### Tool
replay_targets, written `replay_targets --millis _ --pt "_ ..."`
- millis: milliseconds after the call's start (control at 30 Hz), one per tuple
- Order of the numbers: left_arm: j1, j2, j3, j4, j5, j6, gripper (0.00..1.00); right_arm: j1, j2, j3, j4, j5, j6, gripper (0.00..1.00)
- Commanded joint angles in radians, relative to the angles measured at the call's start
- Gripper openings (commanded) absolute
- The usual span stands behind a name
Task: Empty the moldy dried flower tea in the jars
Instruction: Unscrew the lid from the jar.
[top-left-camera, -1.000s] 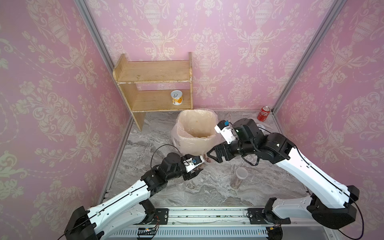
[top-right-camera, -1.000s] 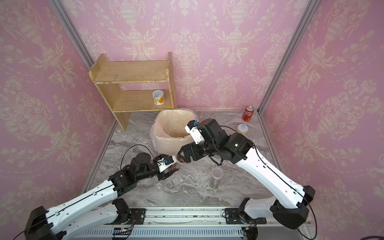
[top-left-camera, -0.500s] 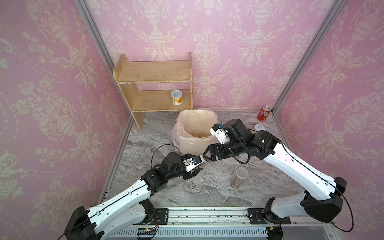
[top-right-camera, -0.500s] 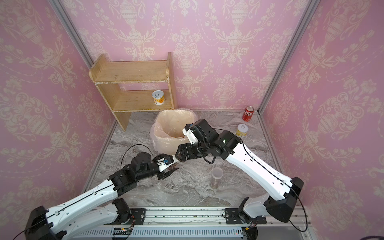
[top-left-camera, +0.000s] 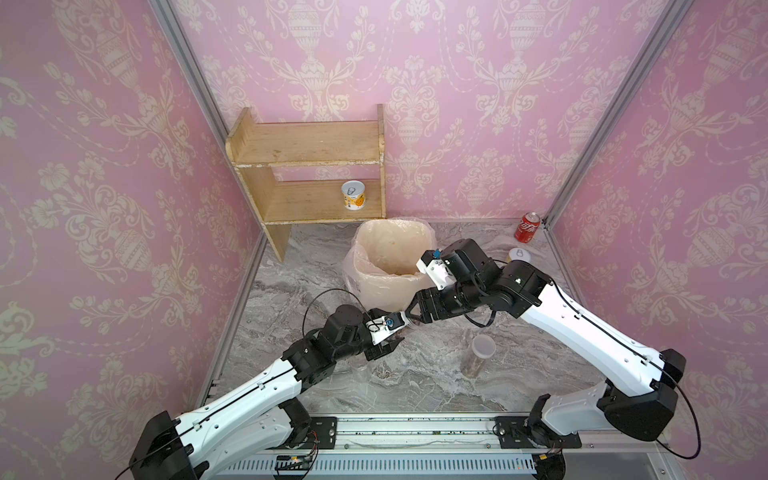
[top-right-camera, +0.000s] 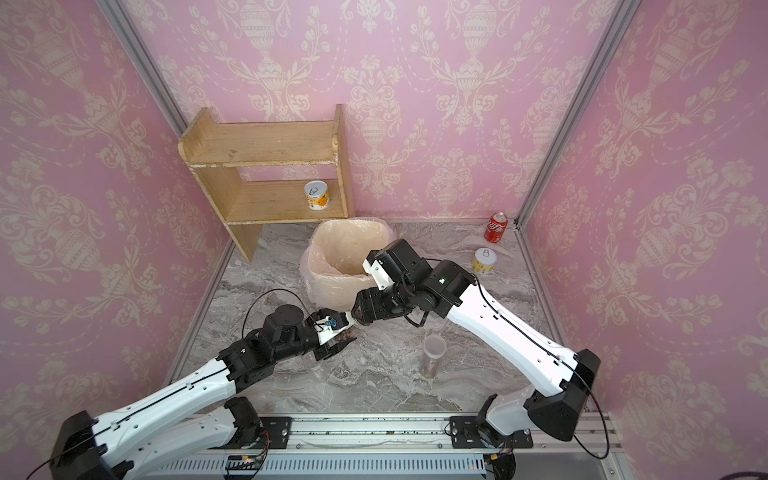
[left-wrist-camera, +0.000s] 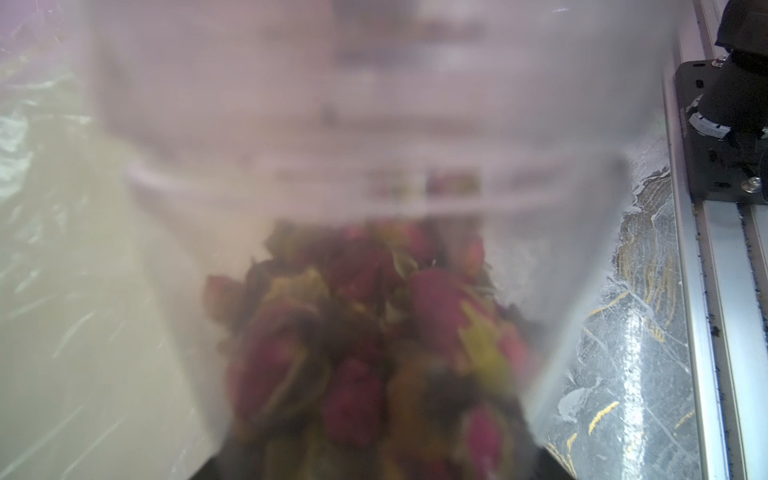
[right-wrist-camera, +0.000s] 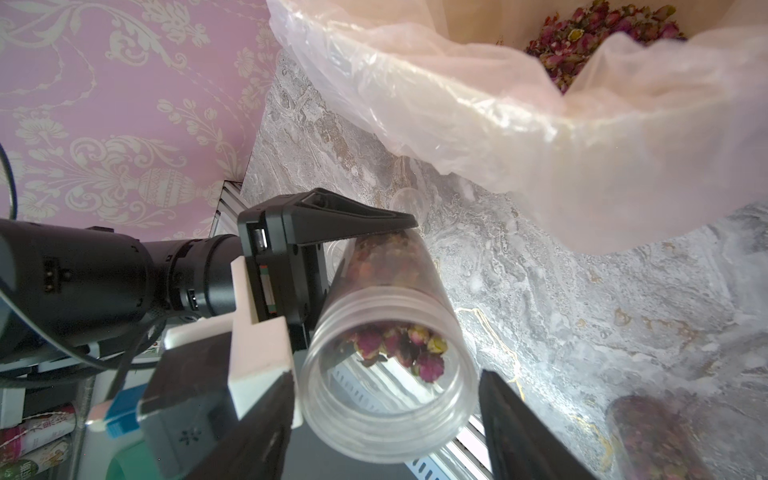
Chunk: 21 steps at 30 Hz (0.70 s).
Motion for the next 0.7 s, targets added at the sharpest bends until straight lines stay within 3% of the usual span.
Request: replay_targets --millis 0,267,500,667 --pt "-0.006 -0.001 0.03 0.024 -0.011 0.015 0.25 0.017 0.029 0.005 -0.004 -0.035 -0.002 0.75" --pt "-0.006 -0.031 0.004 0.083 -0.018 -0.008 0.25 0.016 0.036 0.005 -0.02 -0.037 -0.026 0.75" --pt "-0.006 -0.058 -0.018 0.108 -0.019 -0.011 0.24 0.0 0.0 -0.016 0.017 -0.034 -0.01 0.69" --pt "-0.005 -0.051 -0.013 0.107 -0.015 -0.013 0.24 0.004 0.021 -0.007 0.005 -0.066 -0.012 0.73"
